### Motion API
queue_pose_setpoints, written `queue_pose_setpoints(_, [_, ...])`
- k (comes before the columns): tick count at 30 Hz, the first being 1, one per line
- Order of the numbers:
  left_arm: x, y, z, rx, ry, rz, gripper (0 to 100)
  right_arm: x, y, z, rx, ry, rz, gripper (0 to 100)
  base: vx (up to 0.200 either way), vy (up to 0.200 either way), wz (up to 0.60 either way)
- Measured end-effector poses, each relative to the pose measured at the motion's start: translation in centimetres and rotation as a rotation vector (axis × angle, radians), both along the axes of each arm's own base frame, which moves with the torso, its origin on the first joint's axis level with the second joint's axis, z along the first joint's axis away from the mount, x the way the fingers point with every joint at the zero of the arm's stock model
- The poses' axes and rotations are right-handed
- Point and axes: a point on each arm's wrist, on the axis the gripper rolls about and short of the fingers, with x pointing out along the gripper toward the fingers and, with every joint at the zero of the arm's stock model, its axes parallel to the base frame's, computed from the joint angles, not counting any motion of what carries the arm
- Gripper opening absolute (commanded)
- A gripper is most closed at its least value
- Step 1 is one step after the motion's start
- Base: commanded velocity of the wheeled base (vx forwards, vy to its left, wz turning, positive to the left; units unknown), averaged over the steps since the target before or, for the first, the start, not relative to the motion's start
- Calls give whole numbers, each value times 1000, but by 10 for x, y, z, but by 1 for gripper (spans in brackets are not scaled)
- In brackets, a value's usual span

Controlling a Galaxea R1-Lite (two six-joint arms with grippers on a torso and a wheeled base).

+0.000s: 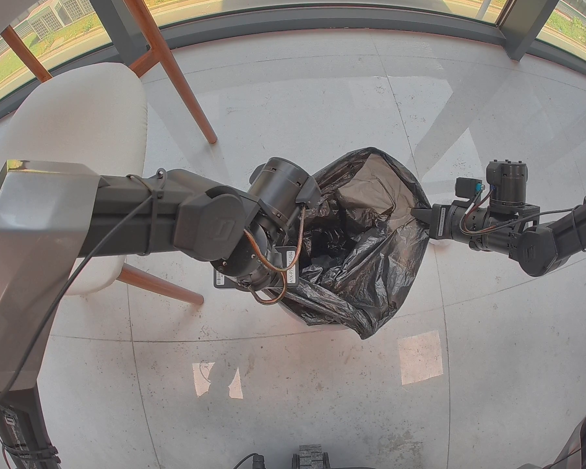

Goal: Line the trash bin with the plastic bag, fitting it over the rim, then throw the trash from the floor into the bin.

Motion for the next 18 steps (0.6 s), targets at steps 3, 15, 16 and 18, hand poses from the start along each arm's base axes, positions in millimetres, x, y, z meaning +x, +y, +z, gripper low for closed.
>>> queue_pose_setpoints(3, [0, 1, 0, 0, 0, 2, 0, 1, -9, -3, -4, 9, -22, 0, 0, 0, 0])
queue_pose_setpoints(15, [-2, 4, -6, 23, 16, 1, 0, 6, -14, -21, -47, 26, -22, 0, 0, 0, 0])
queue_pose_setpoints(16, [-3, 4, -7, 27, 20, 0, 0, 6, -13, -23, -56, 28, -16, 0, 0, 0, 0])
queue_pose_setpoints(18, [-4, 4, -8, 29, 23, 0, 0, 6, -11, -26, -68, 30, -3, 100, 0, 0, 0])
